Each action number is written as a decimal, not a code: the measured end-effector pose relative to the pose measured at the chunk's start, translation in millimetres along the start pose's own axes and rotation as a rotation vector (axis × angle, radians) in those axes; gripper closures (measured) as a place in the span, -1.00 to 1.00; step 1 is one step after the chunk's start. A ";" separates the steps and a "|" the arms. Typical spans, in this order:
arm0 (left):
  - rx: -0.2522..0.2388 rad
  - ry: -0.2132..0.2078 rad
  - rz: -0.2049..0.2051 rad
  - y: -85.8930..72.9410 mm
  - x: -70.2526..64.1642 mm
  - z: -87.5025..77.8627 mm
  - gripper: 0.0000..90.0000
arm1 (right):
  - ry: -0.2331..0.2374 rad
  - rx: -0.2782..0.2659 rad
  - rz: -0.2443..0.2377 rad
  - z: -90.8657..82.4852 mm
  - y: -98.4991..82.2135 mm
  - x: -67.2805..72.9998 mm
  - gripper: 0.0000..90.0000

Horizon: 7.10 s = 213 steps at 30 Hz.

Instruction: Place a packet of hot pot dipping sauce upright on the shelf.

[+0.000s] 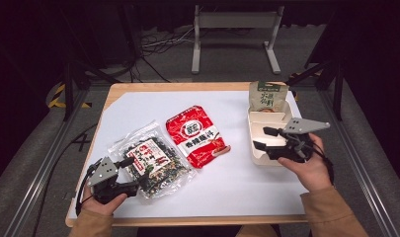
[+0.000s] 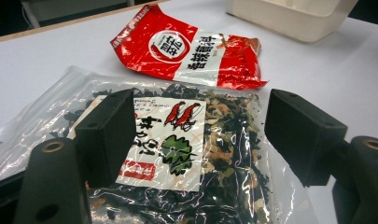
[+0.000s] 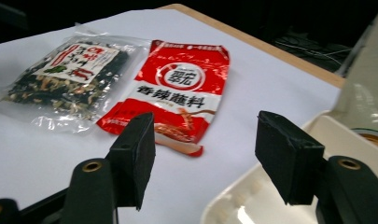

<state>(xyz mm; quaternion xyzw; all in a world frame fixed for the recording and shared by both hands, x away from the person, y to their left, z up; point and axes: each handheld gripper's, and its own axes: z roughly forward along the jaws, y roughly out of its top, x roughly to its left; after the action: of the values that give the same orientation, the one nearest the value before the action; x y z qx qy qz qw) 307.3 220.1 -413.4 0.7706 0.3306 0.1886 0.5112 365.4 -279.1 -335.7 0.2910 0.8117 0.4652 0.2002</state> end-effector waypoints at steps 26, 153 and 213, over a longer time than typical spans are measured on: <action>0.024 -0.001 0.003 6.5 0.6 3.5 -0.51 | 0.095 0.030 0.028 37.1 -39.1 28.2 -0.09; 0.307 -0.152 -0.192 87.3 89.5 187.8 -0.03 | 0.120 0.107 0.031 30.1 -72.5 47.1 0.23; 0.246 -0.222 0.002 129.8 46.2 153.9 0.98 | 0.053 0.064 0.021 15.8 -68.1 46.1 0.25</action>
<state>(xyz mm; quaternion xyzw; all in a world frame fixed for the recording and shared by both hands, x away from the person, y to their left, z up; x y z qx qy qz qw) 478.0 116.9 -359.6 0.8437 0.2921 0.0609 0.4462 320.8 -265.8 -405.2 0.2933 0.8280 0.4487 0.1643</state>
